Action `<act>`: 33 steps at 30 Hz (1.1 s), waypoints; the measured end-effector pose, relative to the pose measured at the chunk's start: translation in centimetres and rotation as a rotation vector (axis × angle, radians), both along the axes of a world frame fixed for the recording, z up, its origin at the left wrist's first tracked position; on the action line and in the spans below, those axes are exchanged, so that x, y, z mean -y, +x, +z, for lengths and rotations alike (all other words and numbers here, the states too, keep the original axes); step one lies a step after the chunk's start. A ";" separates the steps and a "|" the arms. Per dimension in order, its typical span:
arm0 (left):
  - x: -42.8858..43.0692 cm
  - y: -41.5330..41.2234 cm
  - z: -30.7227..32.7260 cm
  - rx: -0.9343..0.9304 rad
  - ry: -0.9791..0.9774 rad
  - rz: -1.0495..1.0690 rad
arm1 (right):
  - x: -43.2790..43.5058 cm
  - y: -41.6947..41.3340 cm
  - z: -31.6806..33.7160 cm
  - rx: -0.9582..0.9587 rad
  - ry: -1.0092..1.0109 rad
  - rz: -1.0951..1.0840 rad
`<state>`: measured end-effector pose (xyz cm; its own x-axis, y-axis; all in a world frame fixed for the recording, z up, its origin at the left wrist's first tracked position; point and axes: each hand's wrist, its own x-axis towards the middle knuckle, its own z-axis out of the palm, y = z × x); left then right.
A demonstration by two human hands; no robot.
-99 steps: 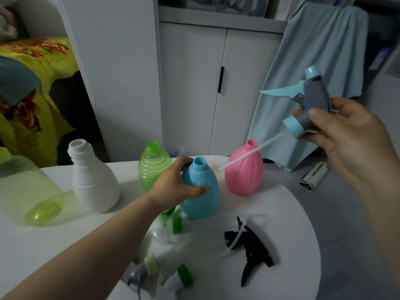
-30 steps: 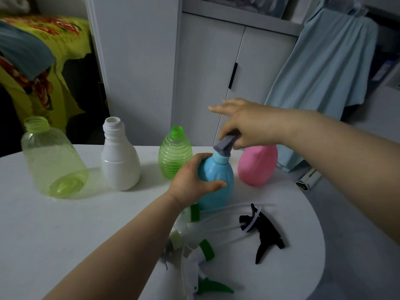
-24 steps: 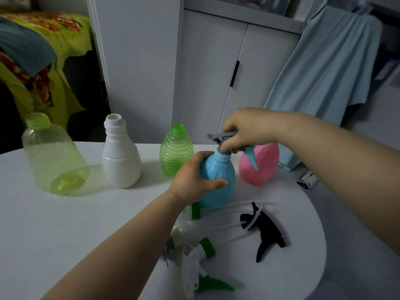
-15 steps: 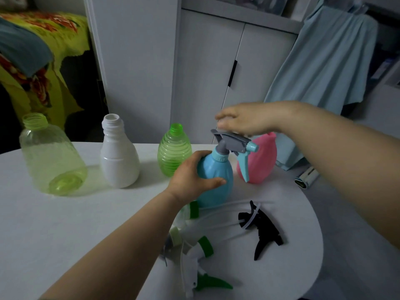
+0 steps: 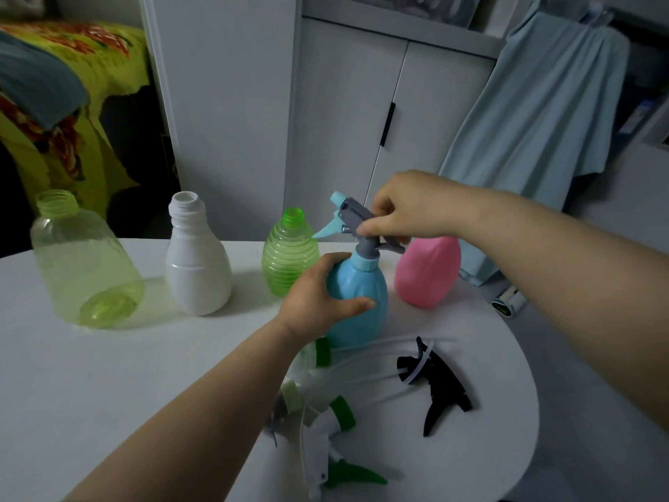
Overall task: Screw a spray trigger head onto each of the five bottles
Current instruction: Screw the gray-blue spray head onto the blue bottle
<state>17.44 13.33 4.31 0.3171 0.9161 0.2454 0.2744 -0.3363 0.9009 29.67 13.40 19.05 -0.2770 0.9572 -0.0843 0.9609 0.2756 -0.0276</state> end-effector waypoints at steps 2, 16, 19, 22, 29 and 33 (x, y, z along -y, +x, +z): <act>0.0 0.0 0.0 0.009 -0.007 -0.003 | 0.1 0.6 -0.4 -0.160 -0.011 -0.035; 0.1 -0.4 -0.1 -0.006 -0.092 -0.112 | 2.0 2.6 -9.9 -1.301 0.002 -0.076; 0.2 -0.7 -0.1 -0.048 -0.082 -0.087 | 1.7 1.9 -10.8 -1.374 0.110 -0.102; 1.3 0.9 -0.5 -0.093 0.047 0.078 | 1.4 0.8 -11.7 -1.281 0.287 -0.181; 0.4 0.7 -0.7 -0.097 0.002 -0.006 | 1.4 2.8 -10.4 -1.244 -0.012 -0.091; -0.1 0.7 -0.4 -0.089 -0.051 -0.076 | 1.3 3.0 -10.2 -1.251 -0.045 -0.094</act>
